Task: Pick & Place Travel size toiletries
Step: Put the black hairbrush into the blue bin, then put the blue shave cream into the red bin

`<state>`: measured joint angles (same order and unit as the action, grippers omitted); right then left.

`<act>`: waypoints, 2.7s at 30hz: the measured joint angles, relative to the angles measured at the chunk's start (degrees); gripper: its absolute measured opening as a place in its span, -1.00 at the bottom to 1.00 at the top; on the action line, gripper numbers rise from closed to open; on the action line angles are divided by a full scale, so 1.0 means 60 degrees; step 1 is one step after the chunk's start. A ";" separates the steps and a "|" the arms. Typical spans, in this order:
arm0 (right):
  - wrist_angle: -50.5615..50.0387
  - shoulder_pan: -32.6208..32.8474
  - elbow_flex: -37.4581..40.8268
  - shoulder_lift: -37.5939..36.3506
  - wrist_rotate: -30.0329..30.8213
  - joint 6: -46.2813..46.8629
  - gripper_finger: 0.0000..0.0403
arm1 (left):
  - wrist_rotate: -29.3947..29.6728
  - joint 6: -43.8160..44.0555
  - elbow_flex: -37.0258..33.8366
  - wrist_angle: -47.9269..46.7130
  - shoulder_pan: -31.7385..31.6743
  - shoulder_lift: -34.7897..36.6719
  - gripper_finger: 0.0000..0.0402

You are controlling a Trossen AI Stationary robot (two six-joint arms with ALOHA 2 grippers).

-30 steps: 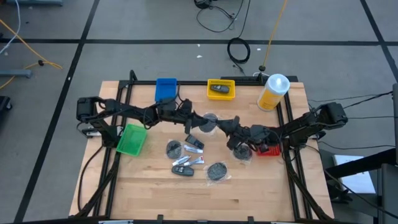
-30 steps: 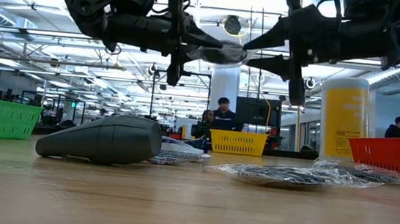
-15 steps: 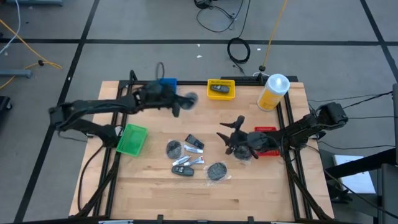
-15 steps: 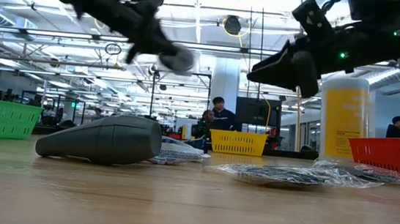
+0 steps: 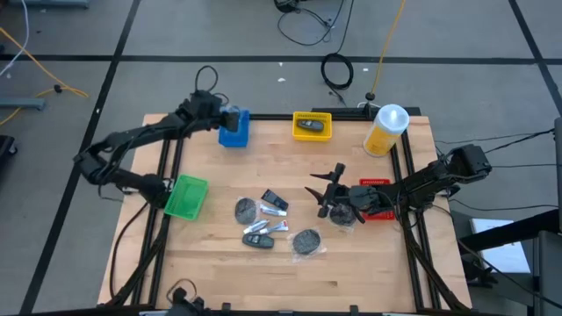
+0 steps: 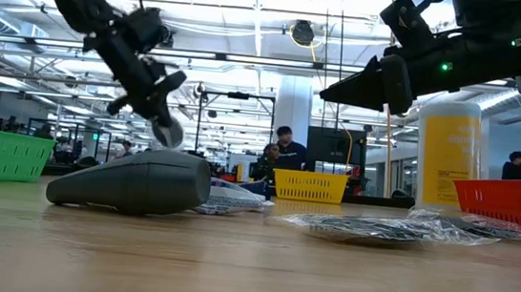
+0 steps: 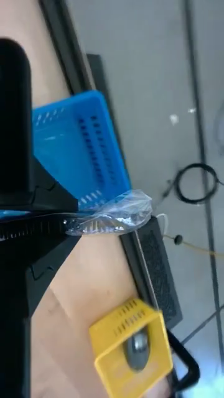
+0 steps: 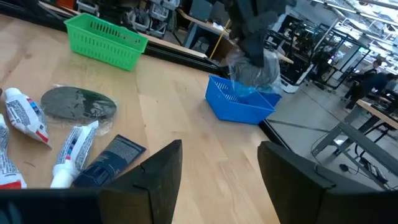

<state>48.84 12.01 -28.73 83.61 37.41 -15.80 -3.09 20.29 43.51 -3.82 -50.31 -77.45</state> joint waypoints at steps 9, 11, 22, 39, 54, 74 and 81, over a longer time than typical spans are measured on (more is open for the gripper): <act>0.0029 -0.0004 0.0000 0.0000 0.0000 0.0061 0.00 | -0.2299 0.0052 0.0000 0.1269 -0.0747 -0.1886 -0.85; 0.0026 -0.0004 0.0000 0.0000 0.0000 0.0132 0.00 | -0.2418 -0.0077 0.0000 0.1366 -0.0838 -0.2018 -0.76; -0.0055 -0.0004 0.0000 0.0000 0.0000 0.0293 0.00 | -0.2941 -0.0376 0.0000 0.1244 -0.1670 -0.1270 0.14; -0.0755 -0.0444 -0.0036 -0.0059 -0.2786 0.3598 0.00 | -0.2043 -0.1612 -0.0449 0.0161 0.1324 0.2474 0.11; -0.4464 -0.0126 -0.1785 0.0648 -0.3268 0.5249 0.24 | 0.1770 -0.2418 -0.2029 0.2985 0.7745 0.2451 -0.04; -0.1816 0.1221 -0.1774 0.3286 -0.3247 0.6126 0.30 | 0.1725 -0.2776 -0.2022 0.8129 1.0384 -0.1843 -0.02; -0.1702 0.1681 -0.1778 0.3395 -0.2450 0.6081 0.27 | 0.1737 -0.2116 -0.1857 0.8513 1.0382 -0.3105 -0.02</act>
<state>38.63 22.10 -39.40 103.98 22.71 20.68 7.33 7.60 32.36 47.25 11.98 -96.07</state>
